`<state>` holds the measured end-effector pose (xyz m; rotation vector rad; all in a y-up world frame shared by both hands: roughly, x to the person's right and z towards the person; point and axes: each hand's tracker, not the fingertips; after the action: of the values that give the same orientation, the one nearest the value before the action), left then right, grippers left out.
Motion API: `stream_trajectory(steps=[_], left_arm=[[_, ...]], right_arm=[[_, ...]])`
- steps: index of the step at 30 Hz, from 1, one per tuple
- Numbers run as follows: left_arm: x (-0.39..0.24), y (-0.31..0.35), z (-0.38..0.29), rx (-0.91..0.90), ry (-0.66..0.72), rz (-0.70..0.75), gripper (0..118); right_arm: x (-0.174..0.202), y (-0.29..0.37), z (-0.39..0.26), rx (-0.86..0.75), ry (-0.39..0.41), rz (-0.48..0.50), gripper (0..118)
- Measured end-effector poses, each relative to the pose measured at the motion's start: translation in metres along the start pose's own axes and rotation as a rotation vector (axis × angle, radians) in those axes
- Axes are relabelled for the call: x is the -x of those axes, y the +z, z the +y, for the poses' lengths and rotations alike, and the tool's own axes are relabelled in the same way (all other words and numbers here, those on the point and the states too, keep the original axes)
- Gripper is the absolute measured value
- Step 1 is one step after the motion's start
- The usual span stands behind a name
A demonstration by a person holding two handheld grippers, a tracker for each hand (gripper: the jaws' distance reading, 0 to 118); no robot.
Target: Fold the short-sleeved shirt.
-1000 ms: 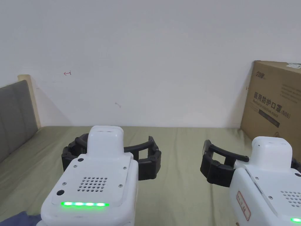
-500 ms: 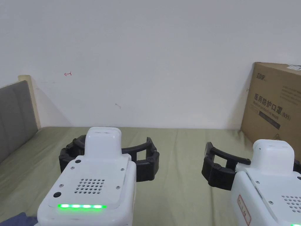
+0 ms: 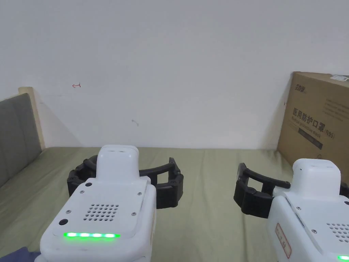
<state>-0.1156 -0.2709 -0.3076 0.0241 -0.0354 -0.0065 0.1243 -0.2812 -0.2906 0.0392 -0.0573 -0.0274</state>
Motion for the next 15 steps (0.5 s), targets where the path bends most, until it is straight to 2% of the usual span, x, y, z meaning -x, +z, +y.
stream_trajectory(steps=[2,7,8,9,10,11,14,15], left_arm=[[0.000,-0.002,-0.001,0.006,-0.008,-0.002,117],[0.000,-0.003,-0.003,0.022,-0.020,-0.011,106],[0.000,-0.003,-0.004,0.026,-0.019,-0.022,84],[0.000,-0.003,-0.005,0.038,-0.022,-0.027,53],[-0.001,-0.005,-0.005,0.057,-0.028,-0.021,19],[-0.001,-0.007,-0.007,0.090,-0.041,0.018,1],[0.003,-0.009,-0.012,0.103,0.020,-0.021,0],[0.003,-0.009,-0.012,0.110,0.017,-0.020,0]], right_arm=[[0.000,-0.001,0.000,-0.008,-0.002,-0.007,118],[-0.003,-0.002,-0.002,-0.008,-0.002,-0.032,112],[-0.003,-0.002,-0.003,-0.015,-0.001,-0.037,97],[-0.004,-0.002,-0.005,-0.016,0.003,-0.040,72],[-0.004,-0.004,-0.005,-0.011,0.014,-0.051,36],[-0.004,-0.007,-0.007,0.021,0.031,-0.076,7],[-0.015,-0.008,-0.012,0.055,-0.024,-0.005,4],[-0.017,-0.008,-0.014,0.053,-0.025,-0.012,2]])
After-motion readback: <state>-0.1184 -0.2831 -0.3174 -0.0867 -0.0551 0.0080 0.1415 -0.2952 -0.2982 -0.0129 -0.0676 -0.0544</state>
